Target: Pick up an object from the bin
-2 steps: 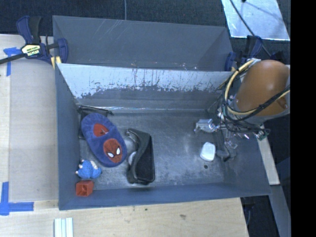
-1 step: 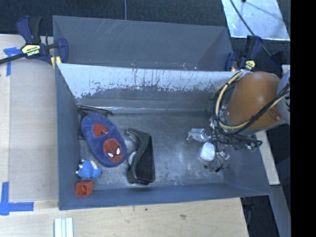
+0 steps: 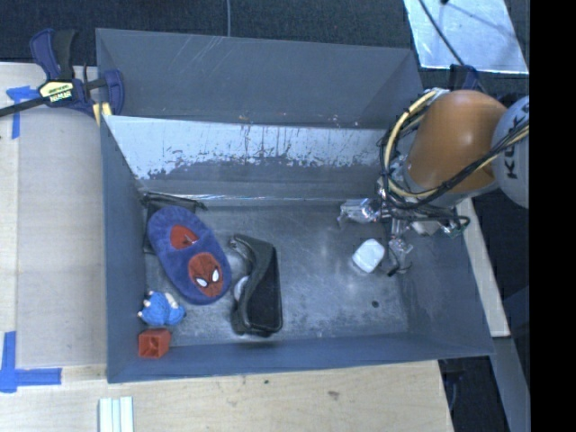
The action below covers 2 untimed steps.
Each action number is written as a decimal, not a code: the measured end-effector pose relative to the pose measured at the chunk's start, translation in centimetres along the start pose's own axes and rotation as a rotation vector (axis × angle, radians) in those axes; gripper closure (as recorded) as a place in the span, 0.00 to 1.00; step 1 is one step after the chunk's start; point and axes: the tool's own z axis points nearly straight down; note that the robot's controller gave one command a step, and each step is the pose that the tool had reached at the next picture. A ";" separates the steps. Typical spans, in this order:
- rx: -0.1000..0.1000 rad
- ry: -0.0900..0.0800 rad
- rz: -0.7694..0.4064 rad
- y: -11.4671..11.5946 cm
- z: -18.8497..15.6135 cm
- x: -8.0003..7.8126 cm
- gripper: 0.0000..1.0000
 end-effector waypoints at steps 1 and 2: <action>-0.003 0.002 0.001 0.1 0.0 0.1 1.00; 0.004 -0.002 0.081 1.7 -20.4 4.6 1.00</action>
Offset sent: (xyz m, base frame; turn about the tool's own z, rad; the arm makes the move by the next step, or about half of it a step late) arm 0.0000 0.0000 0.0000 0.0000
